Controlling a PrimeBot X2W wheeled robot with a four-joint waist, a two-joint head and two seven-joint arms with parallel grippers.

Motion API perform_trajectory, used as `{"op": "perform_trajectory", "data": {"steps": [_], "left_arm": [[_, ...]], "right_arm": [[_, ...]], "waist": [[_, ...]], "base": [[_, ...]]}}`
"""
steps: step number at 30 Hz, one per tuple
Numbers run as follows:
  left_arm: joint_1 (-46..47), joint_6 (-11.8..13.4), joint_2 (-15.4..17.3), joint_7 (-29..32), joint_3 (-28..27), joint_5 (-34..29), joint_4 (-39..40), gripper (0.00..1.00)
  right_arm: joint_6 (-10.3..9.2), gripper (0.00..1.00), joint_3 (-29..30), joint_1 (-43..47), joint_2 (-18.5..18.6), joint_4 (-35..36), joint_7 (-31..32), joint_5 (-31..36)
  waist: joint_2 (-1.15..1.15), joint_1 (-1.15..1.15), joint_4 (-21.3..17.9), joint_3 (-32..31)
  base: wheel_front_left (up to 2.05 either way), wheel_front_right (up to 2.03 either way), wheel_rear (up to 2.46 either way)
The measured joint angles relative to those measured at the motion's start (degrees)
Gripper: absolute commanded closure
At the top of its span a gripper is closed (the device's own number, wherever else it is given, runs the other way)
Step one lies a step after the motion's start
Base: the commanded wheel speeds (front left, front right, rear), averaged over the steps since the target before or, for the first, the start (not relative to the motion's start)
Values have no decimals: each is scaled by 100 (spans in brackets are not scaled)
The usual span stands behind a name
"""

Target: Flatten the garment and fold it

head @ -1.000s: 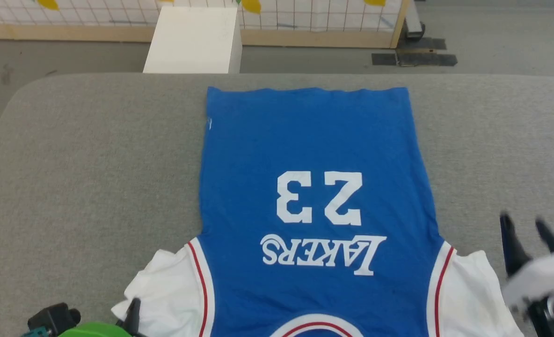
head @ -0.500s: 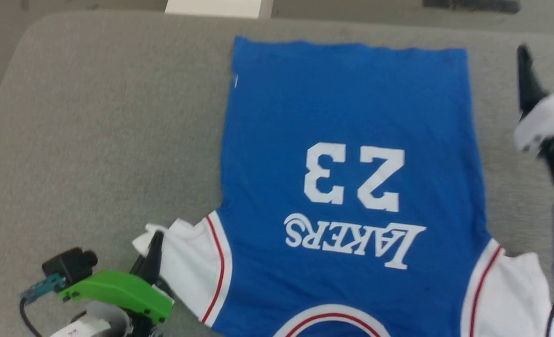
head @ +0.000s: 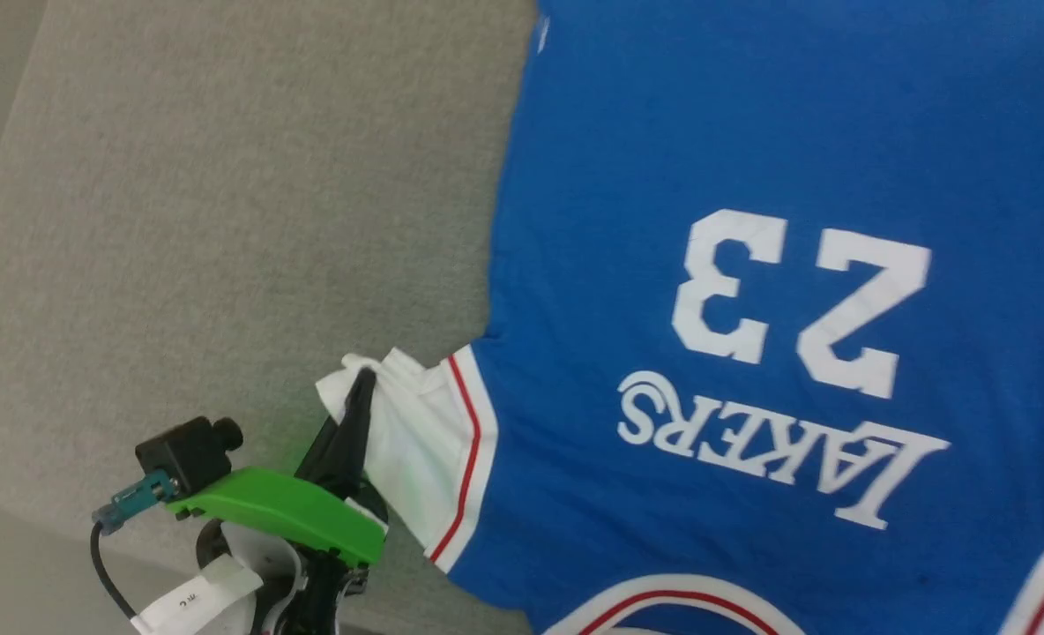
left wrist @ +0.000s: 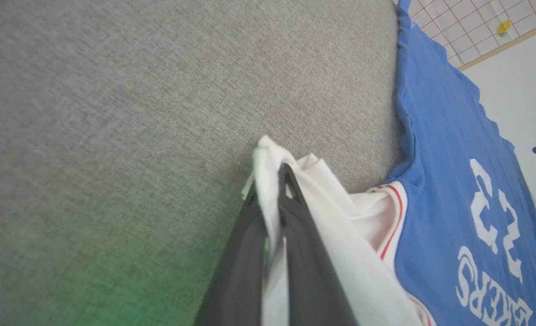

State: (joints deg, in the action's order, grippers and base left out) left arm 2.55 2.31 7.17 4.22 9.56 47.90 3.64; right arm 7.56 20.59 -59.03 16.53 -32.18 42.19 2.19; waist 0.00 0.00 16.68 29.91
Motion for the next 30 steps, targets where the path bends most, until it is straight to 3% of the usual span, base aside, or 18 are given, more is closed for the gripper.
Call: {"op": "perform_trajectory", "data": {"steps": [5, 6, 7, 8, 9, 13, 18, 24, 30], "left_arm": [[147, -101, -58, -140, 78, -1, -105, 100], [172, -129, -69, -154, 92, -1, -121, 100], [191, -138, -92, -165, 110, 0, -134, 100], [202, -167, -114, -183, 121, 1, -143, 100], [214, -181, -129, -192, 130, 2, -147, 100], [248, -189, -136, -238, 145, 0, -211, 100], [216, -168, -90, -277, 82, -1, -349, 100], [-191, 92, 202, -122, -89, -29, -318, 100], [-747, 378, 426, 92, -241, -30, -60, 100]], "right_arm": [[0, 0, 230, -74, -135, 385, 950, 380], [0, 51, 272, -77, -153, 490, 1077, 443], [0, 62, 322, -83, -160, 633, 1216, 502], [0, 89, 339, -83, -174, 783, 1317, 545], [0, 100, 358, -82, -190, 906, 1355, 575], [0, 100, 372, 143, -298, 1315, 1007, 571], [0, 100, 248, 1023, -323, 1624, -687, 99], [0, 100, 214, 2333, -464, 1844, -2570, -335], [0, 100, 182, 3640, -686, 2238, -3385, -498]], "waist": [[0, 0, 288, 346], [0, 0, 331, 394], [0, 0, 381, 447], [0, 0, 425, 496], [0, 0, 457, 533], [0, 0, 550, 575], [0, 0, 562, 374], [0, 0, 483, -100], [0, 0, 231, -751]], "base": [[0, 0, 0], [0, 0, 0], [0, 0, 0], [0, 0, 0], [0, 0, 0], [0, 0, 0], [0, 0, 0], [0, 0, 0], [0, 0, 0]]}}
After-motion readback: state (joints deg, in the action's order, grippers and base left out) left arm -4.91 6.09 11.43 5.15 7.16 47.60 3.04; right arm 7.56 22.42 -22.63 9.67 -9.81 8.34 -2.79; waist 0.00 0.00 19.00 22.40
